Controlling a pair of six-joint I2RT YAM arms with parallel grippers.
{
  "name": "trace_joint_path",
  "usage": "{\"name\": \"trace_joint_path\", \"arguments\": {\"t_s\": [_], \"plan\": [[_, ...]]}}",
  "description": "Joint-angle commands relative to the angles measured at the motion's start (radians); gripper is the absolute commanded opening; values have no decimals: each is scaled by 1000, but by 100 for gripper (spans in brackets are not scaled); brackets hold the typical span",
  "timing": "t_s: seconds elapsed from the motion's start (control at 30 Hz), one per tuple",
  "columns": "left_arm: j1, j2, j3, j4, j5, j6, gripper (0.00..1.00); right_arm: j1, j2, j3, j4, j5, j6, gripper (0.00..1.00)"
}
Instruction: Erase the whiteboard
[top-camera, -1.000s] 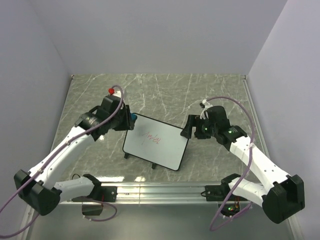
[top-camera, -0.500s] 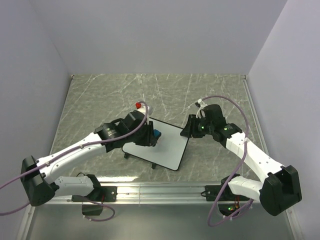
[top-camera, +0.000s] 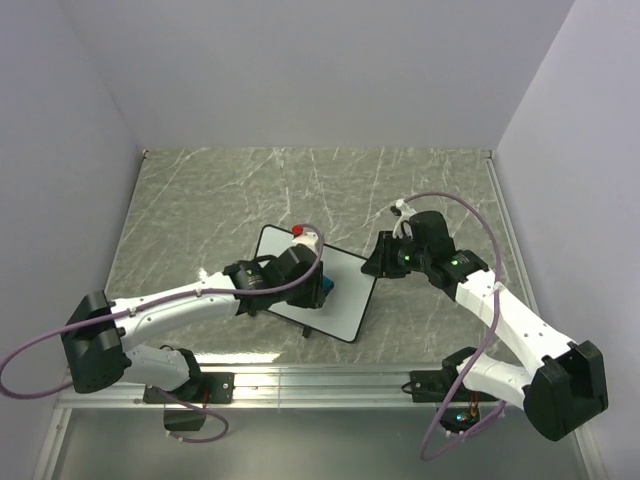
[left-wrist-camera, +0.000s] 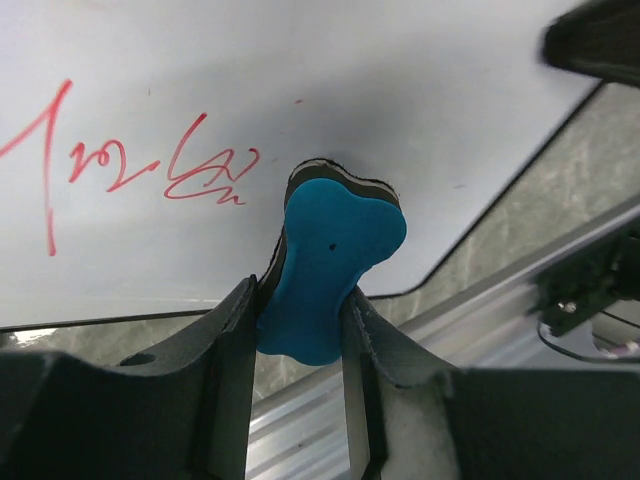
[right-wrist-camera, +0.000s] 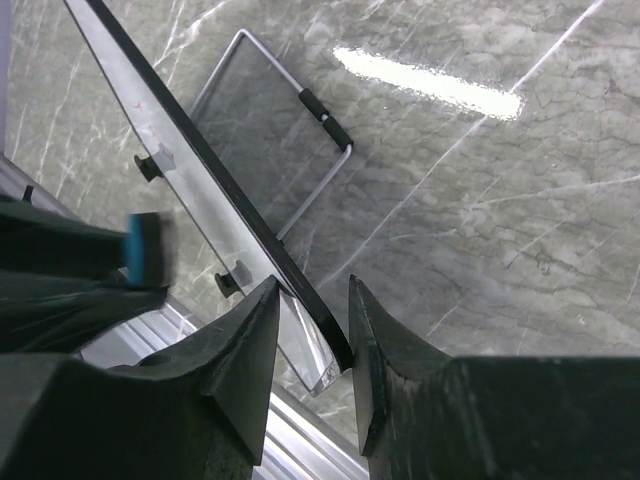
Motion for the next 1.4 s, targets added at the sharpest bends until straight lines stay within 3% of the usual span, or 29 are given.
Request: {"name": "trace_joint_path", "arguments": {"t_s": [0.0, 0.43, 0.9, 1.07, 1.37], "plan": [[-25, 15, -61, 92, -72, -47, 0, 2, -28, -19, -23, 73, -14, 38], [-18, 9, -173, 78, -318, -176, 0, 1, -2, 25, -74, 61, -46, 31], [257, -201, -336, 136, -224, -156, 0, 2, 0, 25, -72, 49, -54, 25], [227, -132, -304, 207, -161, -127, 0, 2, -3, 25, -74, 53, -54, 24], [9, 9, -203, 357, -105, -80, 0, 2, 1, 27, -75, 53, -57, 21]]}}
